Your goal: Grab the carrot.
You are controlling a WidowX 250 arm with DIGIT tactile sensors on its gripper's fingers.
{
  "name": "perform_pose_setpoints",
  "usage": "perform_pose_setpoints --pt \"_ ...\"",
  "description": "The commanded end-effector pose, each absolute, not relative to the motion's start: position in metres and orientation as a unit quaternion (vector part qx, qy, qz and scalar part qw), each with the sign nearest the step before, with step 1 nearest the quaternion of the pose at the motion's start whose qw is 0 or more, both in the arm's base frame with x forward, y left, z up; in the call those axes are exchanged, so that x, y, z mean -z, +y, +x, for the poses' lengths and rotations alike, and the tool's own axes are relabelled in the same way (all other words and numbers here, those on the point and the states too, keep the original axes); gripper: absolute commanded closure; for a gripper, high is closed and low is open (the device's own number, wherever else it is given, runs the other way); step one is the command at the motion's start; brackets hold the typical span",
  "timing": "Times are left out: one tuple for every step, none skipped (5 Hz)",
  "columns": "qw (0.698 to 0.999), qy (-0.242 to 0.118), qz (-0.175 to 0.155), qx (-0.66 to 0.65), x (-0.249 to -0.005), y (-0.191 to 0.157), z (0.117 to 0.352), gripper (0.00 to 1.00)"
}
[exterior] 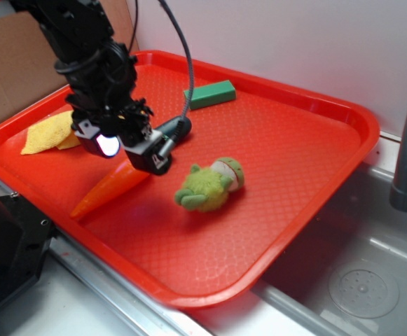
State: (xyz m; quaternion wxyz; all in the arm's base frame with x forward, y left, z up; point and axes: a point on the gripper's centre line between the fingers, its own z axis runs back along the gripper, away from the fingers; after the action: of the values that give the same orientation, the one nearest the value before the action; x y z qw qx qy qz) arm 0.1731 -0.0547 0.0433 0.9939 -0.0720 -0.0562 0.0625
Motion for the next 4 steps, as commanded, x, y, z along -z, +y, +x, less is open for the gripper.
perform_pose_setpoints --pt "0.996 -0.023 -0.067 -0.059 -0.02 -0.057 0.184 0.31" --pt "0.996 -0.018 -0.057 -0.069 -0.018 -0.057 0.184 1.0" --pt "0.996 0.001 -0.066 -0.067 -0.034 -0.059 0.186 1.0" --pt "0.993 0.011 -0.071 -0.089 -0.083 -0.065 0.199 1.0"
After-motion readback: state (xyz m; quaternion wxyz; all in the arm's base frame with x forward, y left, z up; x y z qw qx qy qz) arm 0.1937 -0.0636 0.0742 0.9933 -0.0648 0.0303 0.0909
